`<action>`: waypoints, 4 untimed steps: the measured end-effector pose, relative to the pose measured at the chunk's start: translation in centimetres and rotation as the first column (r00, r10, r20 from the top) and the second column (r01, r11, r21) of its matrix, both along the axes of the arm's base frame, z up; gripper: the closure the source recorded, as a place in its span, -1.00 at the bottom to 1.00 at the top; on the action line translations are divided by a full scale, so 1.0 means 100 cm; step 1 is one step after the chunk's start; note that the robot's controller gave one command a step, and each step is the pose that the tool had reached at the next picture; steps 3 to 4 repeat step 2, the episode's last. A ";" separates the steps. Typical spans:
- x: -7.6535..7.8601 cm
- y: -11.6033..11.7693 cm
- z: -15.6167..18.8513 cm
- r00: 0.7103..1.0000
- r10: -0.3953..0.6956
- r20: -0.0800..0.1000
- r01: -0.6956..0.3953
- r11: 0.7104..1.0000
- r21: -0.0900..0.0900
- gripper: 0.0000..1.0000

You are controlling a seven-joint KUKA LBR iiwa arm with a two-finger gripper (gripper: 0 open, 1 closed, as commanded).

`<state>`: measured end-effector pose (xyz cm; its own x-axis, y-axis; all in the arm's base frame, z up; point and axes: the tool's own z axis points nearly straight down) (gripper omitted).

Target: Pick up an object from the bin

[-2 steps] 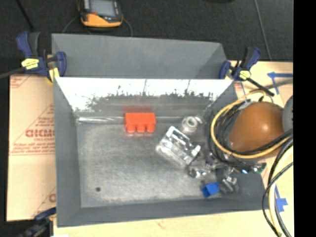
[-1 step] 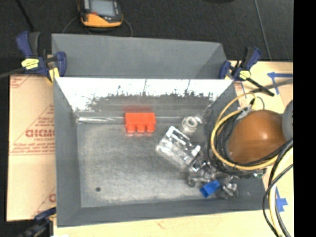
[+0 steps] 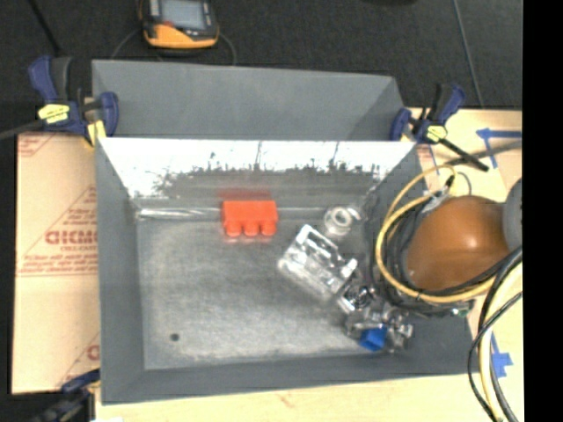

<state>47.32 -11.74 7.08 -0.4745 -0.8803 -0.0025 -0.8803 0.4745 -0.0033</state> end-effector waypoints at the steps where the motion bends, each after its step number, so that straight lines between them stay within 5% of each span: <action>1: 0.002 0.015 0.117 1.000 0.006 0.004 -0.006 1.000 -0.002 1.00; 2: 0.017 0.010 0.219 1.000 -0.016 0.008 0.016 1.000 -0.003 1.00; 4: 0.017 0.010 0.219 1.000 -0.016 0.008 0.016 1.000 -0.003 1.00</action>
Offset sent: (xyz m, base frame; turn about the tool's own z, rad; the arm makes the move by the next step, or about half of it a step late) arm 0.0000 0.0147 0.1128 -0.0080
